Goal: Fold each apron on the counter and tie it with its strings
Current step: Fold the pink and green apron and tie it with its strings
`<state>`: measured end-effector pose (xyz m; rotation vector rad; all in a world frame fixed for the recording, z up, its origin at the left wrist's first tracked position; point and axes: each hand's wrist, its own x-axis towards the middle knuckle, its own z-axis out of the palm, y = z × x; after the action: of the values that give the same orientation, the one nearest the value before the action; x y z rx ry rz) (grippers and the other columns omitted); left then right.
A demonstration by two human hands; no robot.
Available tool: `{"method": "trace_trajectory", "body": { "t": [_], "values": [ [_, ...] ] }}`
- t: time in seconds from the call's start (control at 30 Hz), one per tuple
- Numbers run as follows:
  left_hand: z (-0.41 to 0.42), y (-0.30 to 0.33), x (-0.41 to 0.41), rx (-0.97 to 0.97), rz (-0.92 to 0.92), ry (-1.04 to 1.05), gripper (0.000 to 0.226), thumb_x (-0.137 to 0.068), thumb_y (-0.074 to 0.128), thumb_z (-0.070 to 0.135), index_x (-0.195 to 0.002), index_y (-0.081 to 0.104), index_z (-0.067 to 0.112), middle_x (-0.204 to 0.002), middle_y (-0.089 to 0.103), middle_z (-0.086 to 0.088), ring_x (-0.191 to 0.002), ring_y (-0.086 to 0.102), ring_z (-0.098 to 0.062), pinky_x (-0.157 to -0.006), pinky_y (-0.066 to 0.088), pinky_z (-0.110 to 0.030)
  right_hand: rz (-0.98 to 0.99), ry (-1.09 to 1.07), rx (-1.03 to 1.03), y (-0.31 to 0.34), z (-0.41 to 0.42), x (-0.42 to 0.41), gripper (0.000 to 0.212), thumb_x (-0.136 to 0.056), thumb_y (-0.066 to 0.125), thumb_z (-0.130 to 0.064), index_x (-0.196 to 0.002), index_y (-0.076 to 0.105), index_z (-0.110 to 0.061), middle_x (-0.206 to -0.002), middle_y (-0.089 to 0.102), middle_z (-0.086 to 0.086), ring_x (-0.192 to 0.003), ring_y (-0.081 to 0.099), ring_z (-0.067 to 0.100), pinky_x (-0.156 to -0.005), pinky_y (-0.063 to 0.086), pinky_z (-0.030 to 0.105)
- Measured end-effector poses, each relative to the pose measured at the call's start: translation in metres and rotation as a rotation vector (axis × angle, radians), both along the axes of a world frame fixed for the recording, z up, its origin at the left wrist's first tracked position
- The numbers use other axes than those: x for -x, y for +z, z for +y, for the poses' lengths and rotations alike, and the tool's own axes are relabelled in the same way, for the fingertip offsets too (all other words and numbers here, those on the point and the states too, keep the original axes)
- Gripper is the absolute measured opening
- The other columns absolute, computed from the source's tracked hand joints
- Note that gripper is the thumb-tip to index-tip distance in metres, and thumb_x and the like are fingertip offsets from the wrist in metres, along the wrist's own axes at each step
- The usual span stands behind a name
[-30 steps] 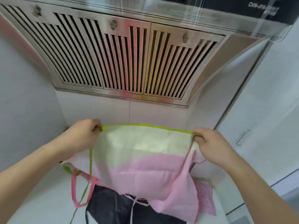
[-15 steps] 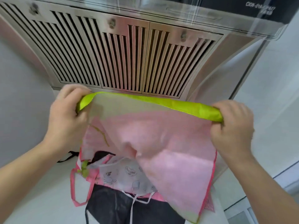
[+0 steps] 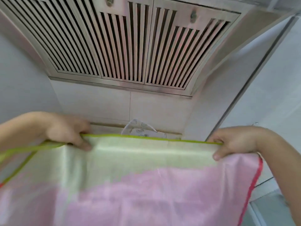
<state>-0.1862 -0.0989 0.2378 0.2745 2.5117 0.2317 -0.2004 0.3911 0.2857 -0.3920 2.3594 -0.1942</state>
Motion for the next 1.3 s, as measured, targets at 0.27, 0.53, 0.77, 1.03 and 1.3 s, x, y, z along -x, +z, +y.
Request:
{"method": "trace_trajectory", "body": {
  "t": [0.27, 0.53, 0.77, 1.03, 1.3],
  "values": [
    [0.034, -0.065, 0.077, 0.118, 0.610, 0.310, 0.012, -0.093, 0.062, 0.018, -0.082, 0.064, 0.015, -0.104, 0.064, -0.015, -0.099, 0.063, -0.038, -0.082, 0.054, -0.038, 0.539, -0.184, -0.098, -0.105, -0.033, 0.108, 0.014, -0.086, 0.069, -0.021, -0.099, 0.073, -0.017, -0.096, 0.071, 0.006, -0.096, 0.068, 0.028, -0.080, 0.055, 0.034],
    [0.040, -0.116, 0.135, 0.356, 0.481, 0.380, 0.022, -0.081, 0.058, 0.010, -0.102, 0.062, 0.010, -0.107, 0.065, -0.019, -0.097, 0.066, -0.040, -0.072, 0.050, -0.037, 0.606, -0.113, -0.340, -0.171, -0.055, 0.173, 0.036, -0.092, 0.053, -0.012, -0.121, 0.071, -0.022, -0.122, 0.067, 0.015, -0.111, 0.067, 0.037, -0.092, 0.054, 0.043],
    [0.033, -0.150, 0.188, -0.105, 0.510, 0.788, 0.036, -0.078, 0.061, 0.005, -0.112, 0.071, -0.001, -0.092, 0.077, -0.020, -0.085, 0.075, -0.034, -0.083, 0.063, -0.049, 0.721, -0.233, -0.458, -0.198, -0.064, 0.224, 0.040, -0.094, 0.054, -0.008, -0.132, 0.065, -0.009, -0.131, 0.062, 0.023, -0.123, 0.061, 0.044, -0.101, 0.050, 0.051],
    [0.053, -0.258, 0.102, -0.243, 0.472, 0.465, 0.064, -0.090, 0.062, 0.003, -0.149, 0.039, 0.012, -0.146, 0.041, -0.019, -0.126, 0.054, -0.042, -0.092, 0.045, -0.042, 0.850, -0.181, 0.009, -0.289, -0.106, 0.114, 0.066, -0.070, 0.060, -0.003, -0.134, 0.047, -0.003, -0.129, 0.048, 0.021, -0.117, 0.051, 0.043, -0.098, 0.050, 0.051],
    [0.068, -0.377, -0.089, -0.348, 0.147, 0.074, 0.067, -0.091, 0.051, 0.055, -0.155, 0.039, 0.038, -0.157, 0.031, 0.004, -0.139, 0.048, -0.023, -0.111, 0.045, -0.037, 0.245, -0.096, 0.044, -0.402, -0.112, -0.122, 0.065, -0.088, 0.049, -0.046, -0.150, 0.030, -0.036, -0.151, 0.034, -0.001, -0.138, 0.044, 0.028, -0.104, 0.049, 0.043]
  ]
}}
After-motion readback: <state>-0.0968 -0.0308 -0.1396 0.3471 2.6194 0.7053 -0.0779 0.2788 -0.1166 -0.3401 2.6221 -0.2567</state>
